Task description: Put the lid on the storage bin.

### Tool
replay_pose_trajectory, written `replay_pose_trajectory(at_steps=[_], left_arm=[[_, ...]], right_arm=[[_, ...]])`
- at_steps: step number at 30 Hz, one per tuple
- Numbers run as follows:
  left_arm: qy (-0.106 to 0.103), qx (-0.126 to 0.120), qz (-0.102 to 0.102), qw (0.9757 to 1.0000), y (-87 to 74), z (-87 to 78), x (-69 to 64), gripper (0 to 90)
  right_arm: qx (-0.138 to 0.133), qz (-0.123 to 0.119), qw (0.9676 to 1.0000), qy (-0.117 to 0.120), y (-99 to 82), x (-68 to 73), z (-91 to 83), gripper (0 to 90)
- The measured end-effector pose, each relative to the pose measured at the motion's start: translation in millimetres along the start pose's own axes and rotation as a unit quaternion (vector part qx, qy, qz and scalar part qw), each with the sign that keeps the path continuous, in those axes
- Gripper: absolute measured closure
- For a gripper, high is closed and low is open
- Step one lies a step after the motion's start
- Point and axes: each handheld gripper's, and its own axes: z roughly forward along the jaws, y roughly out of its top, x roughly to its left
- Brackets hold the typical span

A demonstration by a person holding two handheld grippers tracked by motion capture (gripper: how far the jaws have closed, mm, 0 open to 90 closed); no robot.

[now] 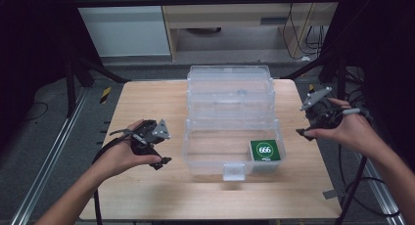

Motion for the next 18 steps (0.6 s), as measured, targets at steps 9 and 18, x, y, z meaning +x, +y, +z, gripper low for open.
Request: replay_pose_trajectory(at_steps=[9,18], left_arm=[[-0.033,0.018,0.057,0.9976,38.5,17.2,-21.3,5.9],[-0.052,0.018,0.086,0.9948,56.3,23.8,-29.1,10.1]], right_arm=[[-0.008,-0.09,0.9959,-0.009,69.2,-20.7,-12.8,37.2],[-0.01,-0.133,0.9911,-0.006,109.4,-17.7,-15.6,48.1]])
